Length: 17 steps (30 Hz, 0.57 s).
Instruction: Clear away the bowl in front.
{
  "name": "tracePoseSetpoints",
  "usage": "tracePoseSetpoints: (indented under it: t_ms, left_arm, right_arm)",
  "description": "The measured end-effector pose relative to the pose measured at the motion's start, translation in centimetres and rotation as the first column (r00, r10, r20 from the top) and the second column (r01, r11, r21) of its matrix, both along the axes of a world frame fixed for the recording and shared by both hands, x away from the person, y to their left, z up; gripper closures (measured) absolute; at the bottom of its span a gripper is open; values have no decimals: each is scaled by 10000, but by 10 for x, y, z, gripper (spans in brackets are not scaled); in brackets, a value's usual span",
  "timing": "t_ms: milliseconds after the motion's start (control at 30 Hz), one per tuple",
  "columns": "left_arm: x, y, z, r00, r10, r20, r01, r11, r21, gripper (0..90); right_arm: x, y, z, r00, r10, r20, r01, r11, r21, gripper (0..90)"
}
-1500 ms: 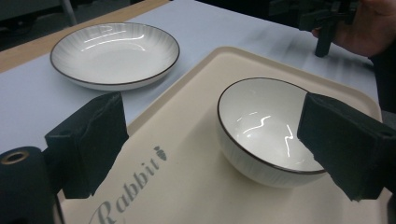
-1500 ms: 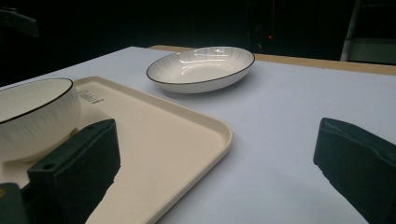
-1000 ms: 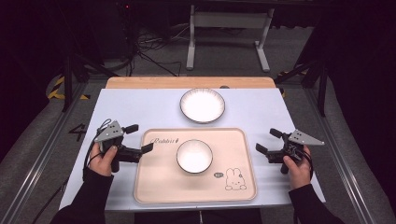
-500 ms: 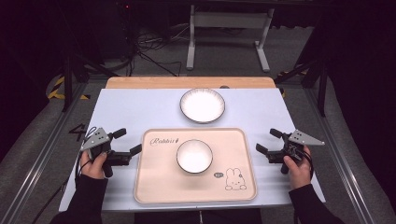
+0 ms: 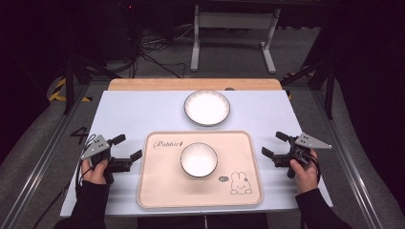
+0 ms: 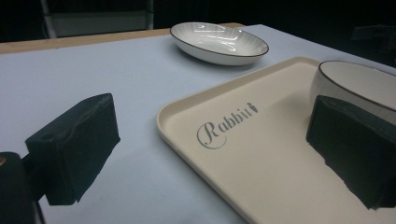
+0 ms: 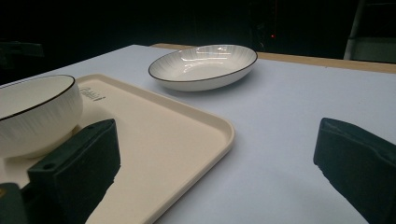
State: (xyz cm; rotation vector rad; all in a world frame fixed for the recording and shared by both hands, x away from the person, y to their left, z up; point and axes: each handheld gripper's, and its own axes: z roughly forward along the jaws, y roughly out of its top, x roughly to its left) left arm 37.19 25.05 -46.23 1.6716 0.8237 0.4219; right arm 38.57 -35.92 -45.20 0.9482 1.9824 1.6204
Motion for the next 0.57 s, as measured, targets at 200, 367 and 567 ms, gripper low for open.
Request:
tracePoseSetpoints:
  t_ms: [200,367,567]
  left_arm:
    - [1,1,-5,9999,32,-140,-33,10000,-23,34]
    - [0,0,-5,9998,-49,-185,50,10000,68,34]
    - [2,0,-5,9997,28,-235,-25,9999,118,35]
  right_arm:
    - [0,0,0,10000,-5,-23,5,10000,3,11]
    - [0,0,0,10000,14,28,-14,10000,-29,11]
    - [0,0,0,10000,-8,16,8,10000,-14,11]
